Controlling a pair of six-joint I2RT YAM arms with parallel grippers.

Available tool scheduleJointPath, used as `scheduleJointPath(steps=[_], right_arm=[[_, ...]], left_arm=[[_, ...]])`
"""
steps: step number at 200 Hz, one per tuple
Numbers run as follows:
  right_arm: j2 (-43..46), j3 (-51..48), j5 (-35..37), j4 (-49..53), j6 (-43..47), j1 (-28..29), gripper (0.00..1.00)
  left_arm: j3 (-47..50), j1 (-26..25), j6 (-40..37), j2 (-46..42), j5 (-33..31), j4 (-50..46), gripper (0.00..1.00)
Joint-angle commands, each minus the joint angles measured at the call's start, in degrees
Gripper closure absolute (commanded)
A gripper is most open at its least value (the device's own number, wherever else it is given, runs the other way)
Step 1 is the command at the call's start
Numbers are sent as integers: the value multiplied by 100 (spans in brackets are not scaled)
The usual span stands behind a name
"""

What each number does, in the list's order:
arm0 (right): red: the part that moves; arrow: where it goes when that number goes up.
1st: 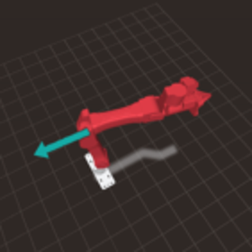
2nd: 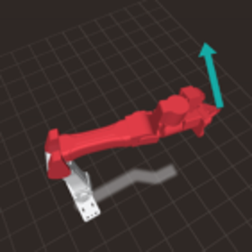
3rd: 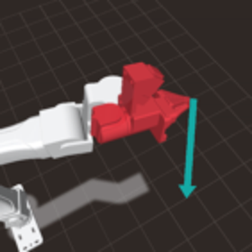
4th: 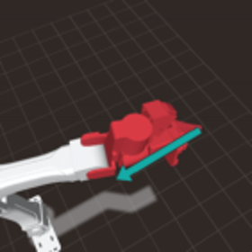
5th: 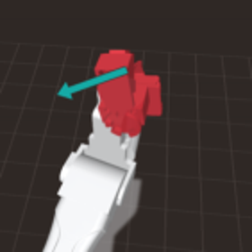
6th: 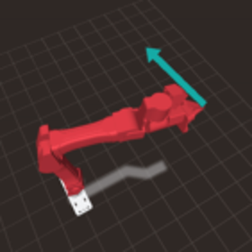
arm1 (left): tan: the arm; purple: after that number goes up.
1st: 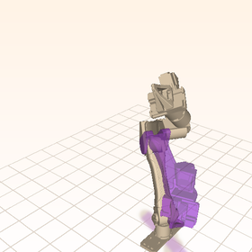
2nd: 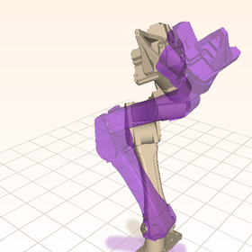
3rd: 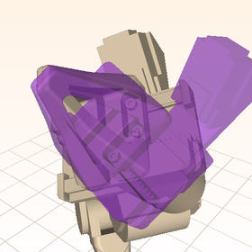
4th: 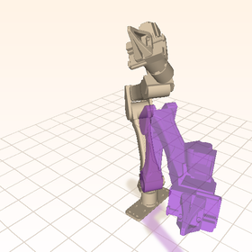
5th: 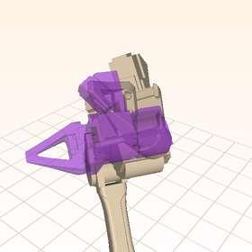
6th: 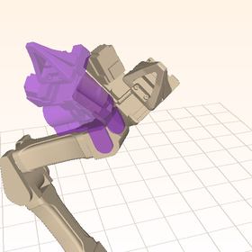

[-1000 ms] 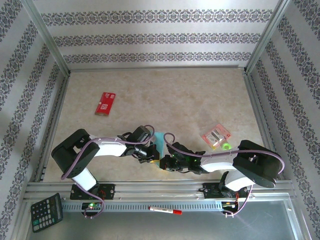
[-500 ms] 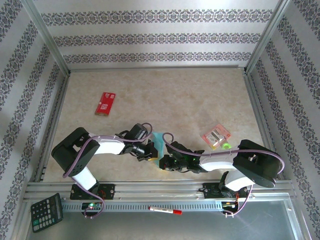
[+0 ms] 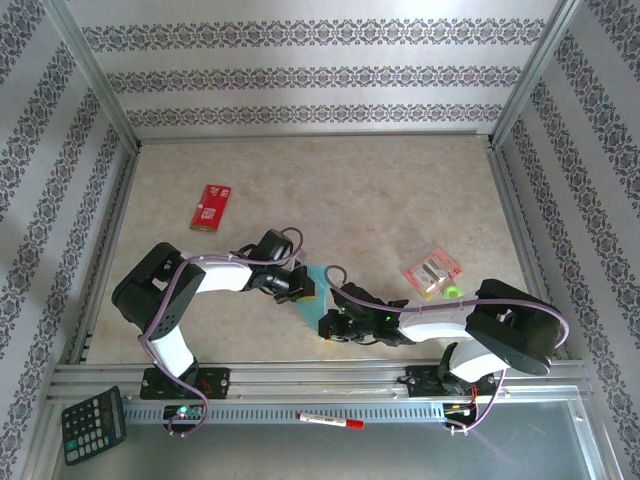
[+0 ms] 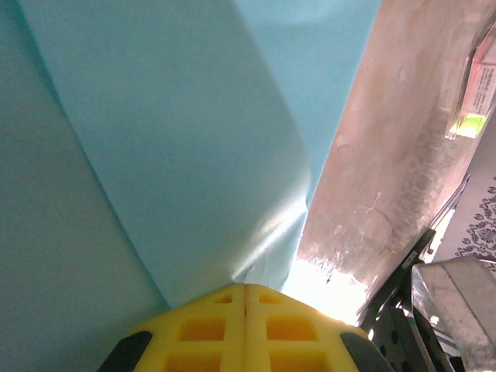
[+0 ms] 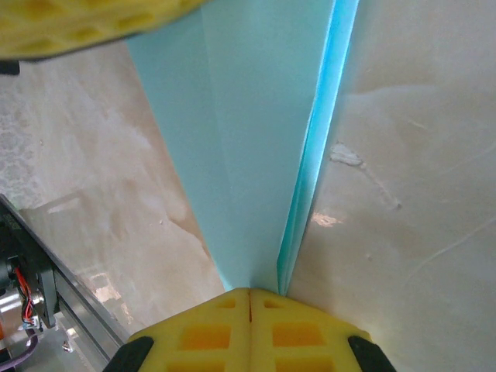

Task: Fold a paper plane with a square sheet of paper (pick it up from the middle)
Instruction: Fourth fold the wing at the center of the table.

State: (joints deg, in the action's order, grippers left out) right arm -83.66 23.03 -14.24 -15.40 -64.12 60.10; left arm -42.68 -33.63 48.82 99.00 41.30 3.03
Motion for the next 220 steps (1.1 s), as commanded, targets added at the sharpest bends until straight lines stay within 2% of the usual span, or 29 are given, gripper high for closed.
scheduleJointPath(steps=[1,47,107,149,220], right_arm=[[-432,-396,193,1641,130,80,100],[-391,-404,220,1661,98,99,100],[-336,-404,266,1687,95,94,100],[-378,-369,263,1699,94,98,100],[-361,-376,275,1903,79,111,100]], left_arm=[[-222,179,-350,83,-174,-258,96],[-212,278,-283,-368,-81,-278,91],[628,-233,283,-1076,71,140,84],[714,-465,330,-727,198,467,80],[472,-268,-11,-239,148,275,80]])
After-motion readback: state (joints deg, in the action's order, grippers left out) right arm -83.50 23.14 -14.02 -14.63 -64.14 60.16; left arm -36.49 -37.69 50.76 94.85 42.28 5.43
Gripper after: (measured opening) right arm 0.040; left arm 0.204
